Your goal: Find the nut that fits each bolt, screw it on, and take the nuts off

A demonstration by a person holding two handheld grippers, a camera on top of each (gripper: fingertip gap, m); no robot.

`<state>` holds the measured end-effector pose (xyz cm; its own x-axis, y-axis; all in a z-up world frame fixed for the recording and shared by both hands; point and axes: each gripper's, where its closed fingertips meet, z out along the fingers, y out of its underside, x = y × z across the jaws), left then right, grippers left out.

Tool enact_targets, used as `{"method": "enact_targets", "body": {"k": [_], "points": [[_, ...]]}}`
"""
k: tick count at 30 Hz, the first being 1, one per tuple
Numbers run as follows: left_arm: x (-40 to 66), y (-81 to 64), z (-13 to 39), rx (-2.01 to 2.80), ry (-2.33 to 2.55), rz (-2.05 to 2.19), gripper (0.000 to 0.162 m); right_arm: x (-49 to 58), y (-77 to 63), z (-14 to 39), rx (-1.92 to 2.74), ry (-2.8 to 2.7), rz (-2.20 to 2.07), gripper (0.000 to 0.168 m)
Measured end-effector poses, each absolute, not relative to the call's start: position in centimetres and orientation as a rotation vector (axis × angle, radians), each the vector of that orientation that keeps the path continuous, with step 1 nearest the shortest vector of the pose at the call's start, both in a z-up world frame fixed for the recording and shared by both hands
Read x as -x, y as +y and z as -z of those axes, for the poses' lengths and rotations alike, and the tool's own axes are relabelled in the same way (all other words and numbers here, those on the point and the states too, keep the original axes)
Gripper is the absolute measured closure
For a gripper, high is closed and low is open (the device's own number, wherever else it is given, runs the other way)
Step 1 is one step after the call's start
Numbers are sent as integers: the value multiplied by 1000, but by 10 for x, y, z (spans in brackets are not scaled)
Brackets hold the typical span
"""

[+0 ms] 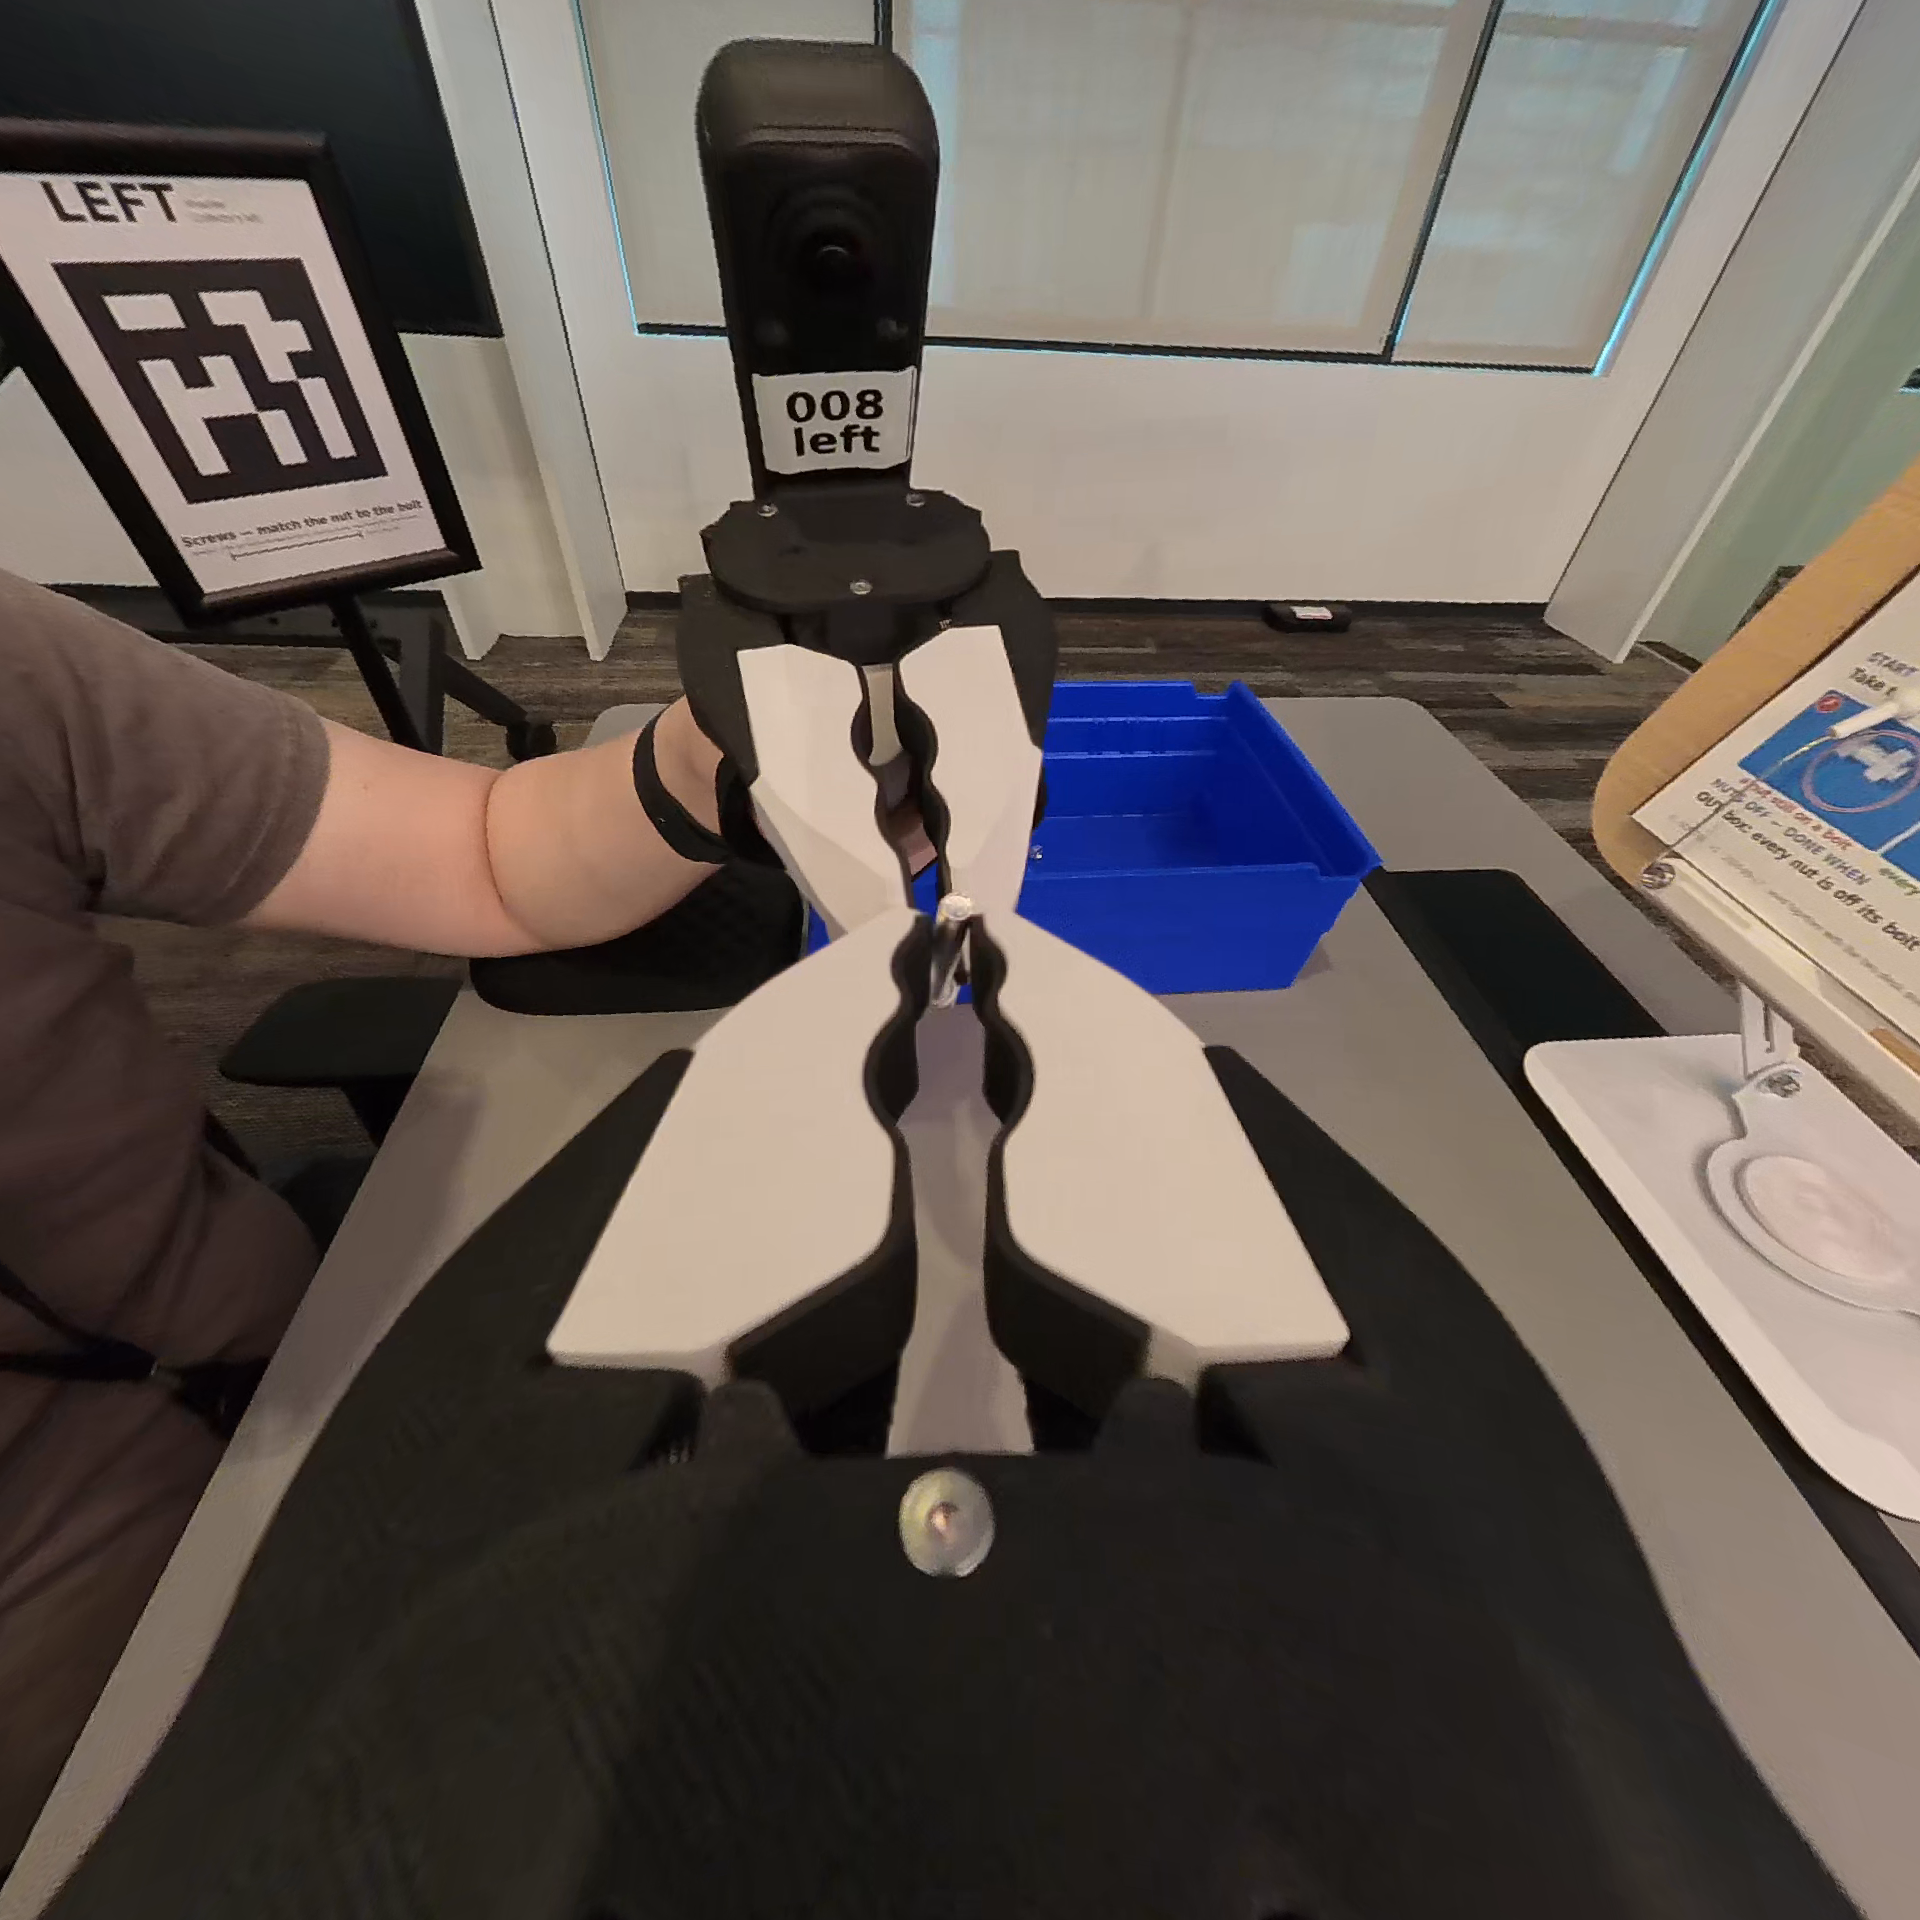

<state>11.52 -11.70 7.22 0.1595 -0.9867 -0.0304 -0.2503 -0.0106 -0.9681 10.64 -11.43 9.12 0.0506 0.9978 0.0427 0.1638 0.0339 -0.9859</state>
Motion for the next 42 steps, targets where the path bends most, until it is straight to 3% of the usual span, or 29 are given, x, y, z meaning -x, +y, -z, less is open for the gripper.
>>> {"method": "enact_targets", "body": {"k": [4, 7, 9, 13, 19, 42], "points": [[-113, -114, -67, 1467, 1285, 913, 156, -106, -112, -86, 1349, -1324, -1026, 162], [-104, -103, -71, 1489, 1240, 866, 130, -113, -92, -71, 1460, -1304, -885, 162], [-92, -96, -78, 1498, 1198, 844, 126, -124, -64, -40, 1647, -1284, -725, 162], [-63, -88, -100, 1486, 1114, 812, 127, -126, -24, 27, 1948, -1168, -584, 162], [-32, -90, -129, 1424, 1027, 778, 132, -122, -9, 86, 2131, -1135, -454, 162], [-5, -97, -153, 1371, 955, 776, 137, -123, -2, 127, 2125, -1246, -448, 161]]}}
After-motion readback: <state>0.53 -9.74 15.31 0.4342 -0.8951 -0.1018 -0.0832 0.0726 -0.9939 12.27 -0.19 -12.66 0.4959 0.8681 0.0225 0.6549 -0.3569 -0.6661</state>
